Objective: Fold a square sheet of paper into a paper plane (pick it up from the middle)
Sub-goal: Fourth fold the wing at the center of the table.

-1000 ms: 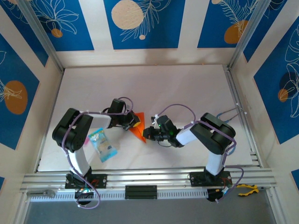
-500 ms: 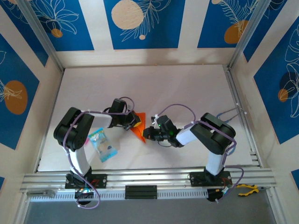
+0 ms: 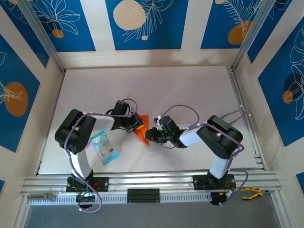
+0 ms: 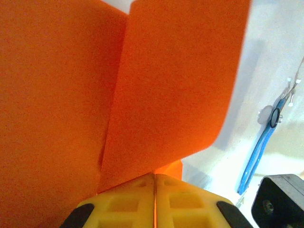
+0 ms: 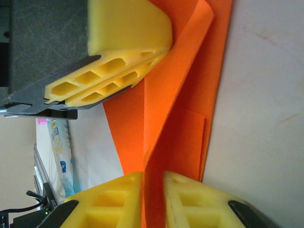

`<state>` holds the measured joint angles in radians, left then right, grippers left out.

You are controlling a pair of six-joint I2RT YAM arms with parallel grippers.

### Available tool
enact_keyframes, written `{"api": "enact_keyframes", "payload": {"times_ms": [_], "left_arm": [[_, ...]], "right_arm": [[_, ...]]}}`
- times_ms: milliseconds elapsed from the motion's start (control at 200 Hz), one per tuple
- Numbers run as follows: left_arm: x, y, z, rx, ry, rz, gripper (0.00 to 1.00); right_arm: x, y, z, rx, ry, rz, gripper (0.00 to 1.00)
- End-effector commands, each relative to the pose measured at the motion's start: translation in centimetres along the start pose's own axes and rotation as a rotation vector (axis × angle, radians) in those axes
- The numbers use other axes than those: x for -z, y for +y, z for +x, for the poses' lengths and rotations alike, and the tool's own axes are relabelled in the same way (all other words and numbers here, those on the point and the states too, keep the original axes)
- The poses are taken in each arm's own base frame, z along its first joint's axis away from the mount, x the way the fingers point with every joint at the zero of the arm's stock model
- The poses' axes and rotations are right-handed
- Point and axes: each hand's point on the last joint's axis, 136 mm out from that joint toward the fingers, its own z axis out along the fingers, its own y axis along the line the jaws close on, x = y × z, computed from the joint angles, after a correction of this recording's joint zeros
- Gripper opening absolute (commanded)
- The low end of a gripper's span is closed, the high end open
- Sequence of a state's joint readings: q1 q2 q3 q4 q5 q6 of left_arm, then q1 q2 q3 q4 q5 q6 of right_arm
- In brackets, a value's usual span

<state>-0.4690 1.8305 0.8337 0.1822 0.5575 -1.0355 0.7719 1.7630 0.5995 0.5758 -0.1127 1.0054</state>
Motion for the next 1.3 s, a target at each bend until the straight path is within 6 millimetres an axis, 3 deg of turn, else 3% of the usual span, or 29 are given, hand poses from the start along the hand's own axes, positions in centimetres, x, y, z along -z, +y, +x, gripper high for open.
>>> {"api": "enact_keyframes", "payload": {"times_ms": [0, 200, 665, 1055, 1296], "left_arm": [[-0.4, -0.3, 0.5, -0.029, 0.028, -0.004, 0.10], [0.1, -1.2, 0.3, -0.034, 0.009, 0.018, 0.11], [0.6, -2.8, 0.3, -0.058, 0.003, 0.066, 0.15], [-0.9, -2.7, 0.7, -0.058, 0.049, 0.066, 0.15], [-1.6, -1.5, 0.6, -0.048, 0.059, 0.026, 0.15]], "right_arm": [[0.4, -1.3, 0.1, -0.044, 0.019, 0.072, 0.16], [0.6, -1.7, 0.5, -0.041, 0.049, 0.069, 0.07], [0.7, -3.8, 1.5, -0.156, 0.080, 0.087, 0.04], [0.7, -4.4, 1.6, -0.187, 0.092, 0.110, 0.03], [0.6, -4.4, 1.6, -0.193, 0.094, 0.109, 0.03]]}}
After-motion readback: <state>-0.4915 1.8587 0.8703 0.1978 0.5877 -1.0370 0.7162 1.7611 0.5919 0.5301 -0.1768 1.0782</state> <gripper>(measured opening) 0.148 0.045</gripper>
